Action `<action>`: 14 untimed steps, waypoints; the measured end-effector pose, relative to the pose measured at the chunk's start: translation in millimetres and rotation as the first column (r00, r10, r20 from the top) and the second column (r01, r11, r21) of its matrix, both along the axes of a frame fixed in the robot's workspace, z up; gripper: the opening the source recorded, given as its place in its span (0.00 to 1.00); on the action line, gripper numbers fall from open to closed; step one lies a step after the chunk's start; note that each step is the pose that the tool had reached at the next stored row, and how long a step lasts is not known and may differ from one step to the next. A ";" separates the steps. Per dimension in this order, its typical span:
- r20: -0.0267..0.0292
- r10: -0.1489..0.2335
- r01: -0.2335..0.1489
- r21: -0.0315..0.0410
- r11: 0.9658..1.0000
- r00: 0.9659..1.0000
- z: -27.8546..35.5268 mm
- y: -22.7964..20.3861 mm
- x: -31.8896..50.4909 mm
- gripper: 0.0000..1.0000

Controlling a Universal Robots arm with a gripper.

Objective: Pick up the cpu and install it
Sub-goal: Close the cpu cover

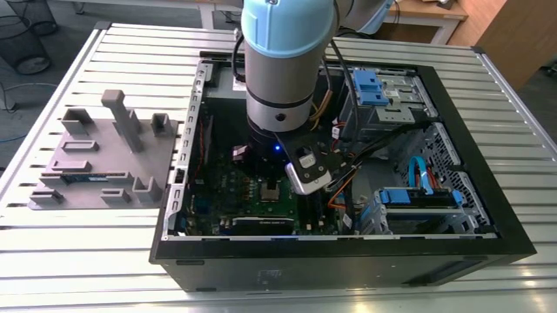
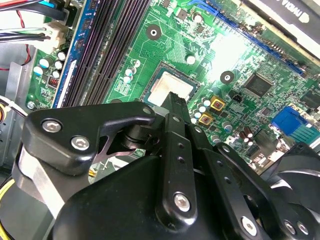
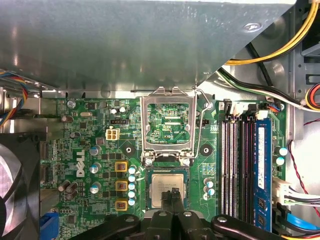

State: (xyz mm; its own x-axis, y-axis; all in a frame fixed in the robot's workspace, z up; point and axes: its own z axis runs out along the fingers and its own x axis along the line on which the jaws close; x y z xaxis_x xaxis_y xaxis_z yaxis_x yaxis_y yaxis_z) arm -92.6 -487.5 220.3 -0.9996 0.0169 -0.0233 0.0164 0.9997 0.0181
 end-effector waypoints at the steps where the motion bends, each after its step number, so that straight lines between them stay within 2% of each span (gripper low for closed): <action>1: 0.000 0.000 0.000 0.000 1.000 1.000 0.0 0.0 0.0 0.11; 7: 0.000 0.000 0.000 0.000 1.000 1.000 0.2 0.0 0.8 0.11; 14: 0.000 0.000 0.000 0.000 1.000 1.000 -0.1 2.1 7.0 0.11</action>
